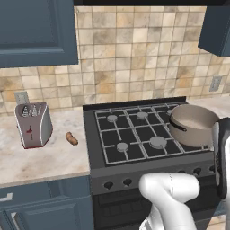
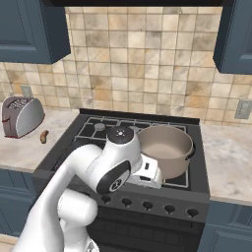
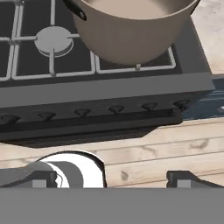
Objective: Turn on the burner for the pot on the stove. Wait thirty seconds for the pot to heat up. Then add the potato to the pot.
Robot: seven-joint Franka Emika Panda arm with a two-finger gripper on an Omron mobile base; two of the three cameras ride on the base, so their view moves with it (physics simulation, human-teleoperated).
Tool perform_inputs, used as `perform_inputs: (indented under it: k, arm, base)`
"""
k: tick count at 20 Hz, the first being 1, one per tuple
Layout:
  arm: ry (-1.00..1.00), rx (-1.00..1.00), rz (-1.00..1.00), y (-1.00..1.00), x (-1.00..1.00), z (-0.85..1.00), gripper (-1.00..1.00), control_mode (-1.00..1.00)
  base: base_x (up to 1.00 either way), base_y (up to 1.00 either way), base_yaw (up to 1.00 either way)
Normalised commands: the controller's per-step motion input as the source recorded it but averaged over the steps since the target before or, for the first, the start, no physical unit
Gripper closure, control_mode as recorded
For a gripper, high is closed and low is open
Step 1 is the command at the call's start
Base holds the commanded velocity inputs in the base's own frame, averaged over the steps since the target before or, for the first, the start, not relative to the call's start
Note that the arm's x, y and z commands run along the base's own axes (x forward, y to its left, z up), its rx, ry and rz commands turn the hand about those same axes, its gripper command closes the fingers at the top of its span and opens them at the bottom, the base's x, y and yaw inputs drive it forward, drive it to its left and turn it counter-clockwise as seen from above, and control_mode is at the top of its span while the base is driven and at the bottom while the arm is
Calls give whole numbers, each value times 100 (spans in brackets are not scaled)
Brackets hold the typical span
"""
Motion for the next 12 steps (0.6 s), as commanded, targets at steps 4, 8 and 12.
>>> perform_inputs:
  k: [4, 8, 12]
  arm:
    - [-17, 2, -5, -51, -51, -27, -100, -100]
    - [-19, 3, -1, -37, -41, -24, -100, -100]
    - [-16, 2, 0, -28, -23, -23, -100, -100]
  base:
    - [0, 0, 0]
    - [0, 0, 0]
    - [0, 0, 0]
